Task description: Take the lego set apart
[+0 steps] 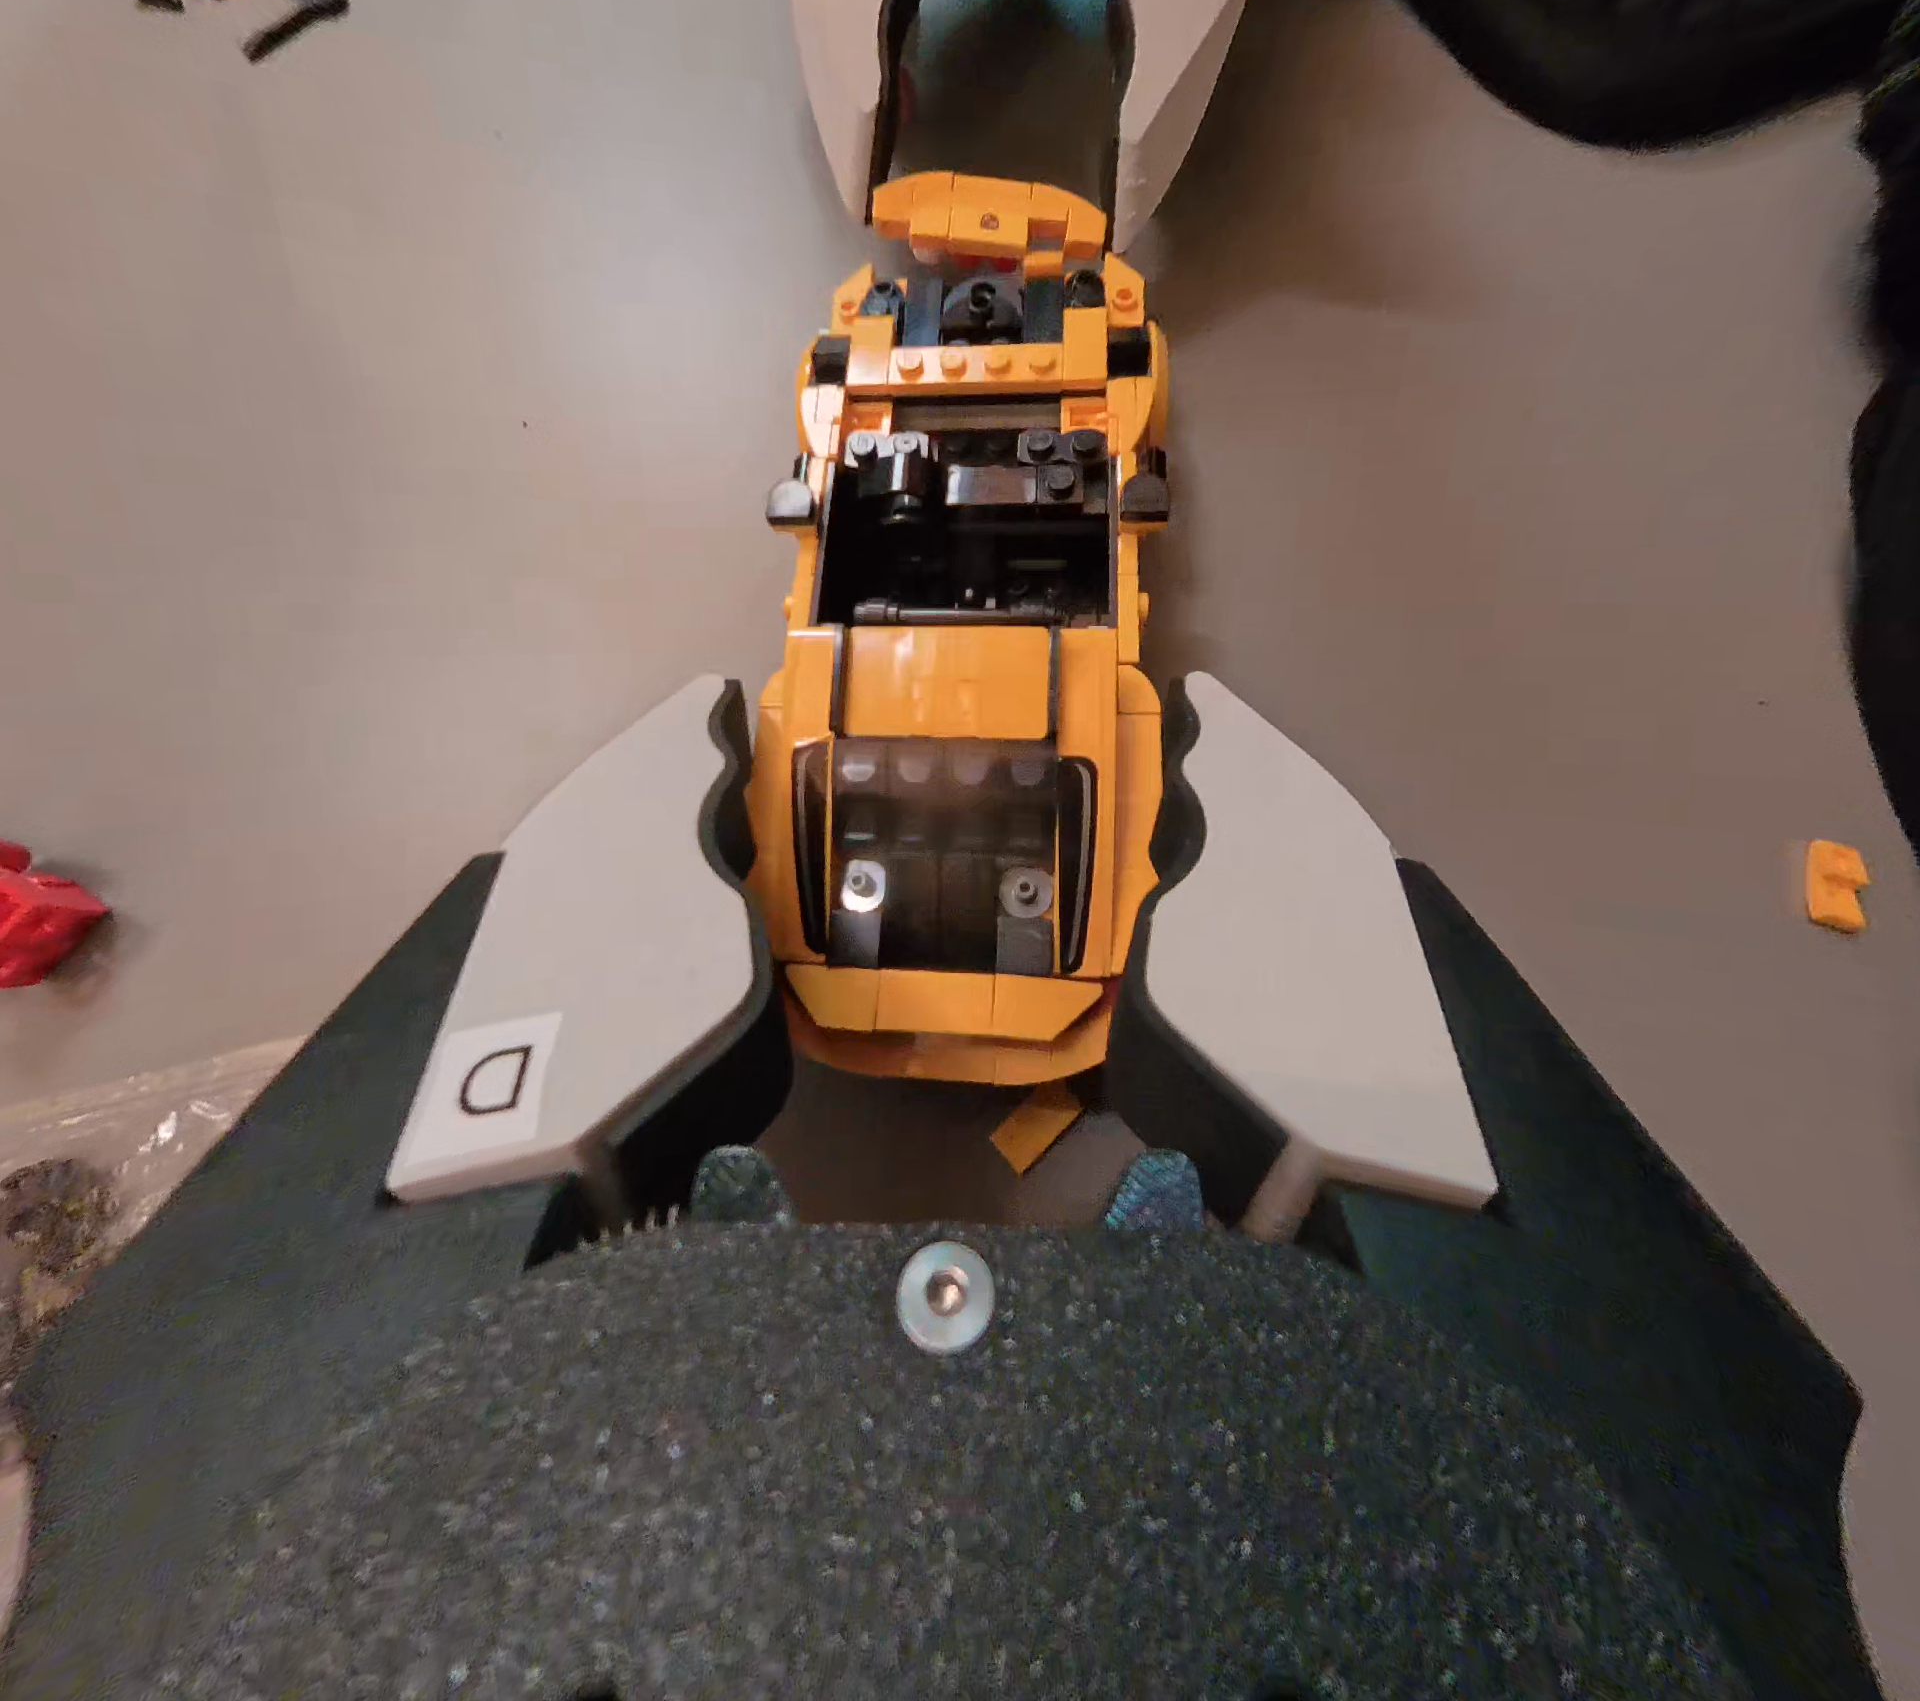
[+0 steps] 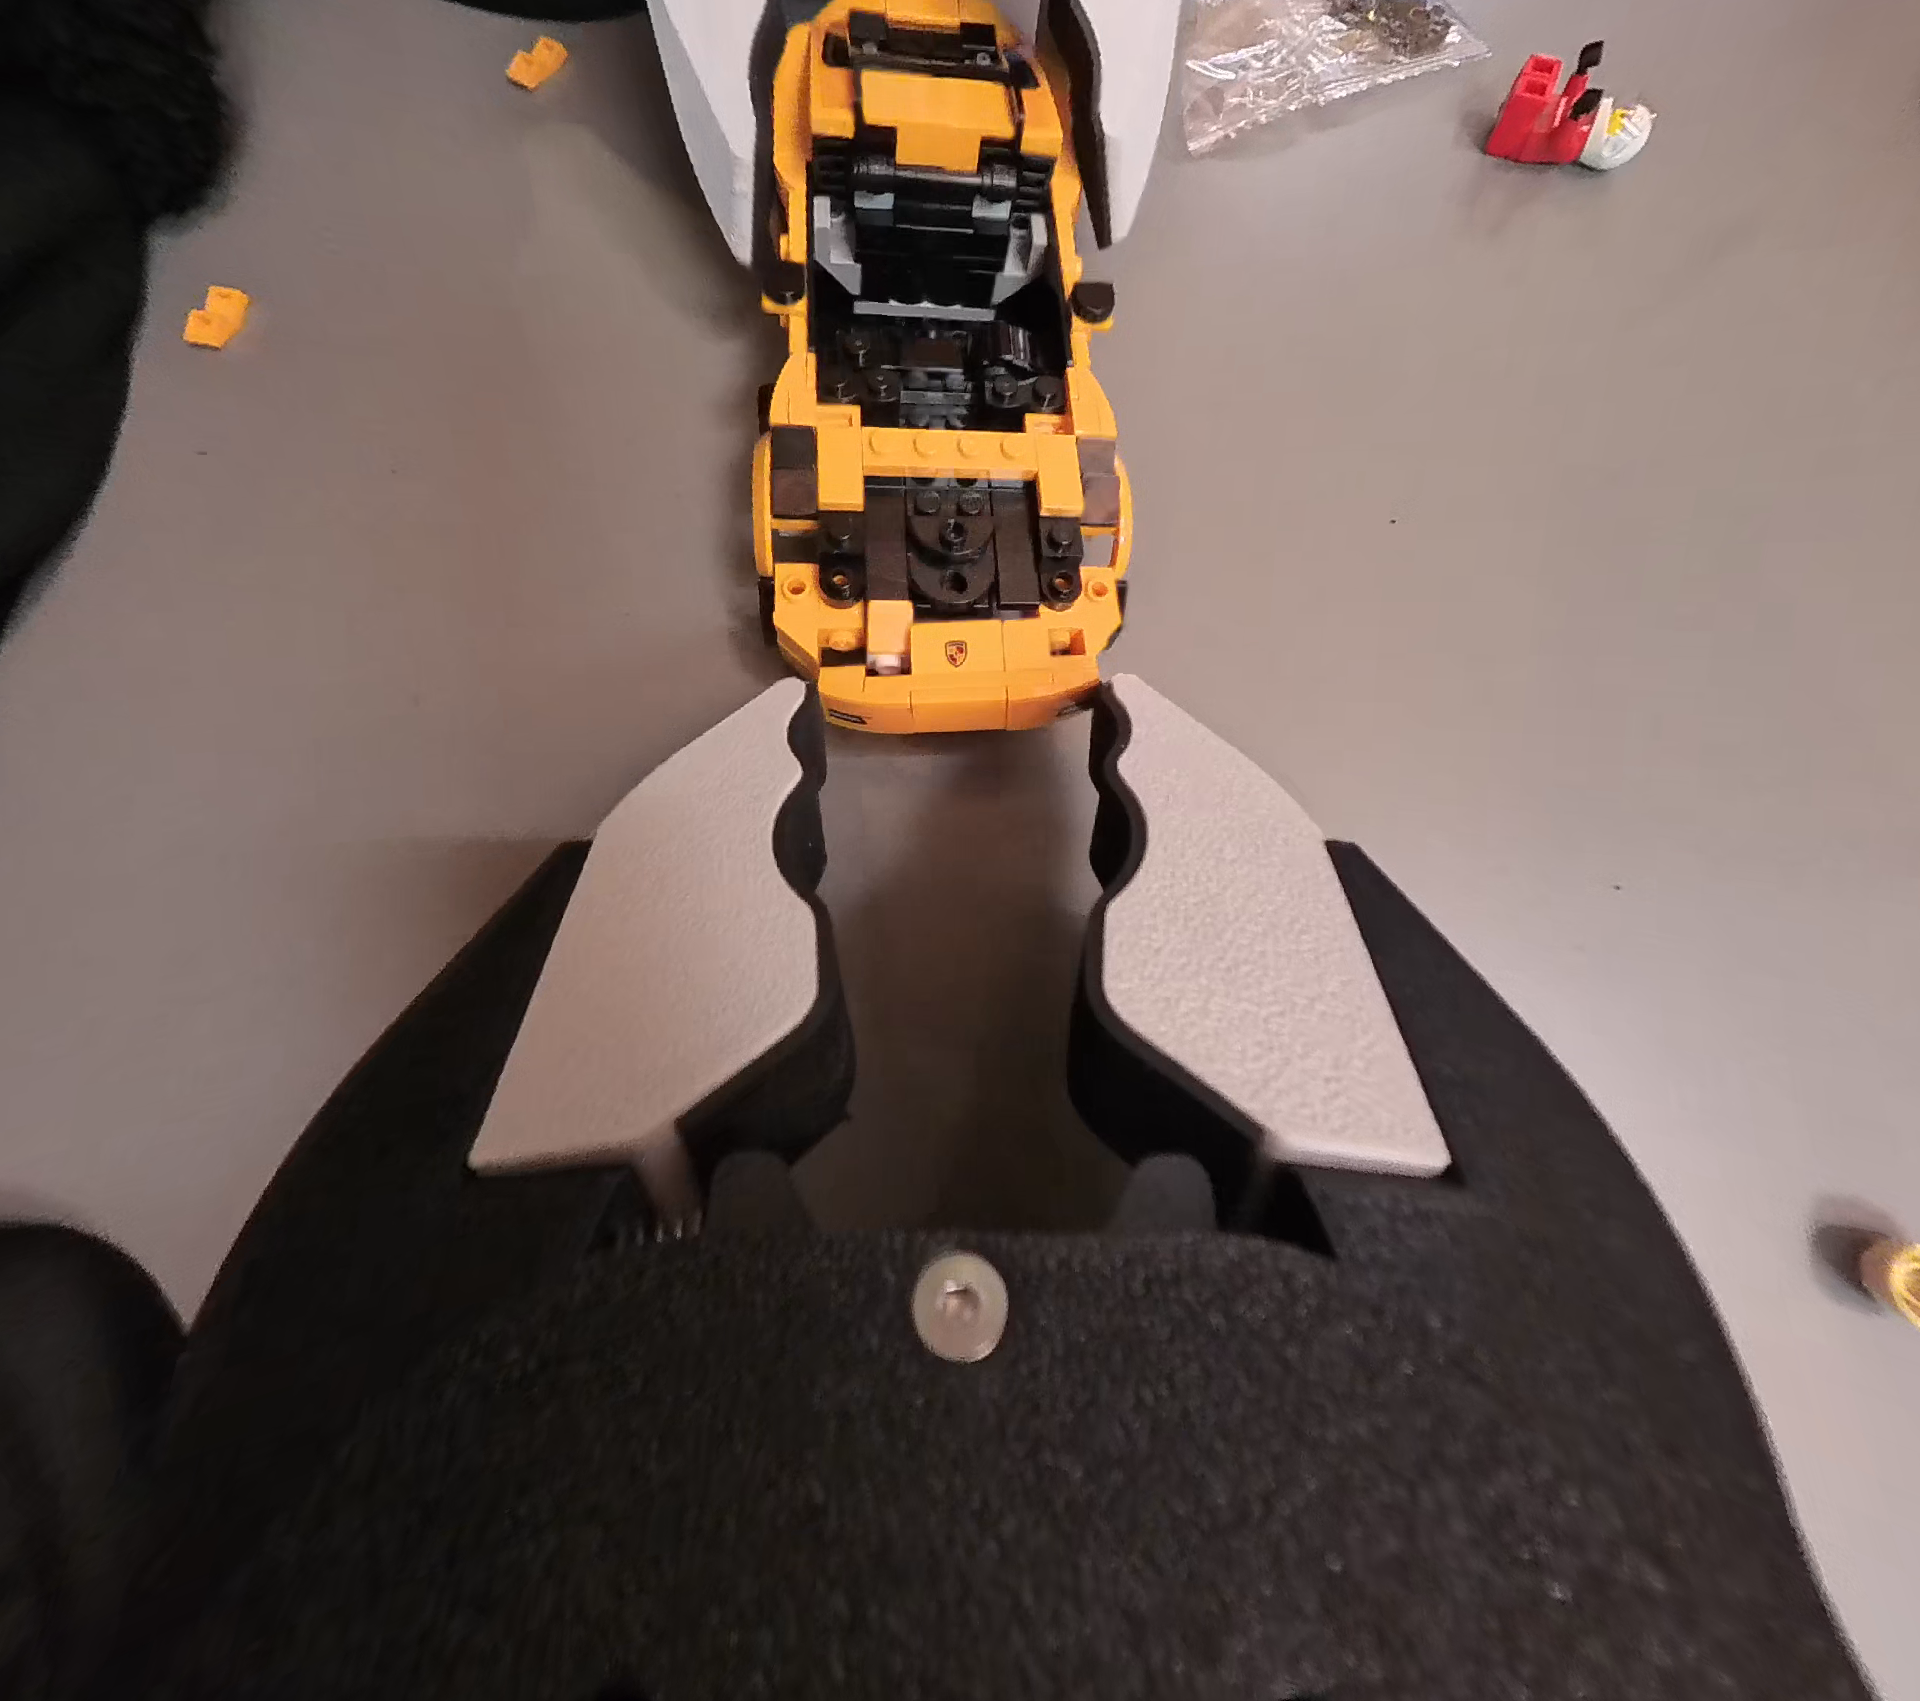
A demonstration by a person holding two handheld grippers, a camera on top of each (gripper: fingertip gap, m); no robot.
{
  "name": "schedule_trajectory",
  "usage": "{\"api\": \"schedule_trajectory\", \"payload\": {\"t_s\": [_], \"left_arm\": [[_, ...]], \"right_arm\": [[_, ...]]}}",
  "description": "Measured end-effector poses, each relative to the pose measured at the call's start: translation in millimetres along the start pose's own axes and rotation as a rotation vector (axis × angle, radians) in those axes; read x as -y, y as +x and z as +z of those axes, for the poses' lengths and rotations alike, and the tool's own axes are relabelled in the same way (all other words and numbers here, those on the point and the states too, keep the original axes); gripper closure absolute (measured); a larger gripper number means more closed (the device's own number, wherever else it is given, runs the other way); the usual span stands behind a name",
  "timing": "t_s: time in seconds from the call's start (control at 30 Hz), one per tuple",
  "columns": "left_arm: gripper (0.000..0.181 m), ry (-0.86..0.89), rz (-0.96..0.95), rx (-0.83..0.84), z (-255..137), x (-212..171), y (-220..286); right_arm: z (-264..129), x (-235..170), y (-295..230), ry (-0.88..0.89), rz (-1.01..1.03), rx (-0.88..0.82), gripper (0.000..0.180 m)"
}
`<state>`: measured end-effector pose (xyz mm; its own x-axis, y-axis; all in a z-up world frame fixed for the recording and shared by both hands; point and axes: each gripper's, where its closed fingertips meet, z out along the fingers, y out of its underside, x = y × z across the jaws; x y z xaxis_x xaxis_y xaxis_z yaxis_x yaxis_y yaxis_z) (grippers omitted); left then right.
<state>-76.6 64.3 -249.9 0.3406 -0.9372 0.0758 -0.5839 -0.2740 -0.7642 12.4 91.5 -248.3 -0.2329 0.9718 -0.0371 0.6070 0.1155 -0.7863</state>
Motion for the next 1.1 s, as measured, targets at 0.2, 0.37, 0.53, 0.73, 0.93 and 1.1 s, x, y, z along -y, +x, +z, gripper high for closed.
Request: {"api": "schedule_trajectory", "payload": {"t_s": [0.2,0.37,0.53,0.73,0.93,1.1], "left_arm": [[0.108,0.030,0.032,0.010,-3,4,-1],[0.107,-0.008,0.065,0.024,0,0,1],[0.105,-0.029,0.064,0.040,2,-5,1],[0.105,-0.024,0.044,0.013,6,-8,6],[0.105,-0.024,0.063,0.017,6,-8,6],[0.105,-0.036,0.068,0.008,6,-9,6]], "right_arm": [[-1,0,-3,0.004,0.056,0.044,0.131],[1,-3,-2,-0.024,0.066,0.054,0.131],[5,-4,-3,-0.073,0.032,0.050,0.130],[9,-3,-3,-0.084,0.016,0.025,0.131],[9,-2,-3,-0.056,-0.045,0.025,0.131],[14,-2,-4,-0.066,-0.084,0.045,0.129]]}}
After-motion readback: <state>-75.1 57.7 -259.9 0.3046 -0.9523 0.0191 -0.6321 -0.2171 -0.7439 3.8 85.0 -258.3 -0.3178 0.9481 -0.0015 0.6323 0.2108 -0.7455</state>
